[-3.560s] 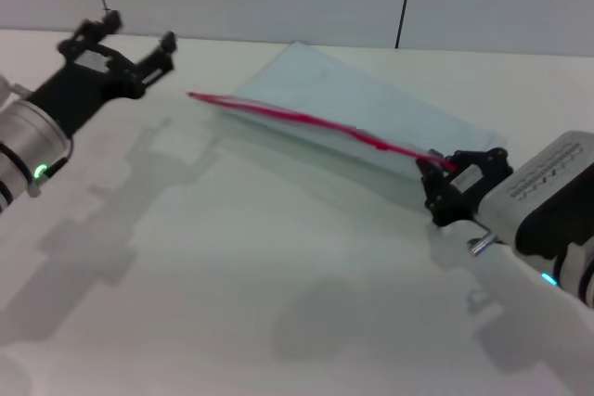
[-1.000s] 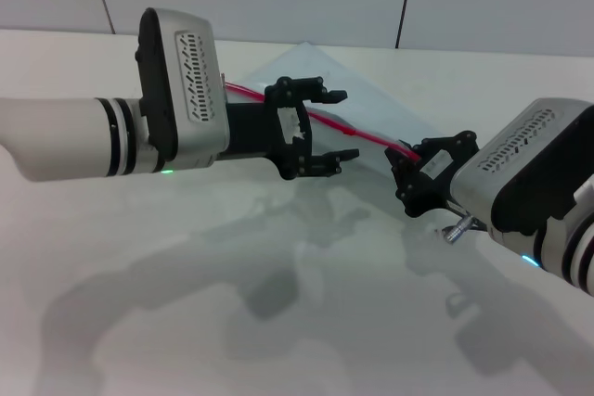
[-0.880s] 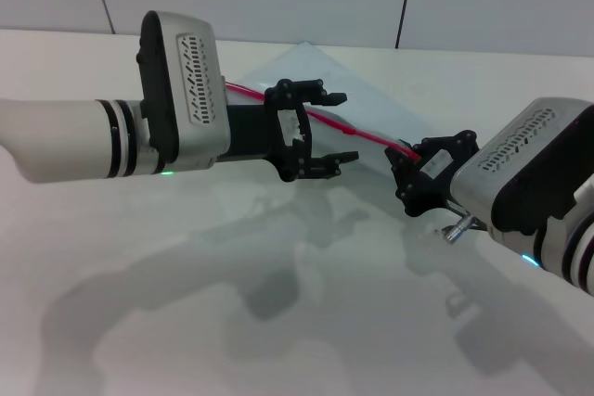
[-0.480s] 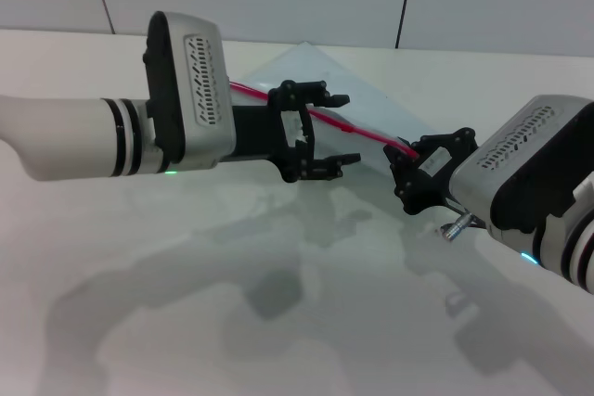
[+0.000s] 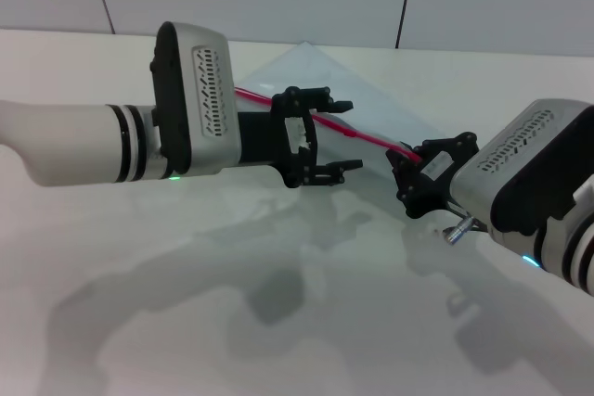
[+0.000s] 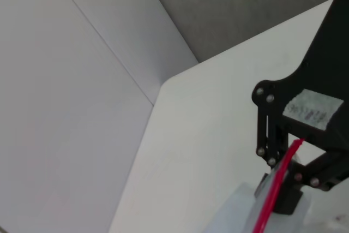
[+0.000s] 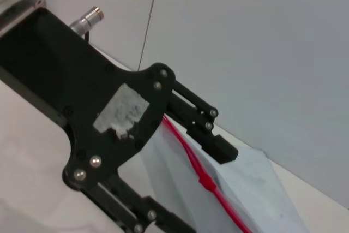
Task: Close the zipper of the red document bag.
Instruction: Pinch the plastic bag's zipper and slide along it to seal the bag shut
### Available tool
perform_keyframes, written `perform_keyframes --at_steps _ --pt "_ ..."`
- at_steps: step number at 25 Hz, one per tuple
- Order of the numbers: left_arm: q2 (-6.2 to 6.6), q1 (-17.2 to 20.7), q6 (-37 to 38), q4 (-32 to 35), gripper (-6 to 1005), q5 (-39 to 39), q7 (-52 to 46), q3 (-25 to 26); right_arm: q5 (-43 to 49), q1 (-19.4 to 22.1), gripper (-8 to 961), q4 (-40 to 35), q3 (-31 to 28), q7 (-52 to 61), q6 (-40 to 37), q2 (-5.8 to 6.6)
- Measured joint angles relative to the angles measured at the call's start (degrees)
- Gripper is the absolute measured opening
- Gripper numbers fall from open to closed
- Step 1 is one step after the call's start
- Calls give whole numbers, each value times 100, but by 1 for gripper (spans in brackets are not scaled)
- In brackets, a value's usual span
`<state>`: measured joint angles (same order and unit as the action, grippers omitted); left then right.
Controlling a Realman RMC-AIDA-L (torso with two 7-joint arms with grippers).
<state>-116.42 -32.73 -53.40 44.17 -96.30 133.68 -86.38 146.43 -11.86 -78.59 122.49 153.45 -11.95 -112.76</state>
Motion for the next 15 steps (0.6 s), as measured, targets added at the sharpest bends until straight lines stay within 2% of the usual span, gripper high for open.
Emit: perform_keyframes --at_steps 6,15 --pt "12 152 -52 68 703 -411 348 22 0 -31 51 5 -68 0 -111 -7" --pt "24 205 -74 70 696 -436 350 29 0 6 50 -142 -69 0 -126 -9"
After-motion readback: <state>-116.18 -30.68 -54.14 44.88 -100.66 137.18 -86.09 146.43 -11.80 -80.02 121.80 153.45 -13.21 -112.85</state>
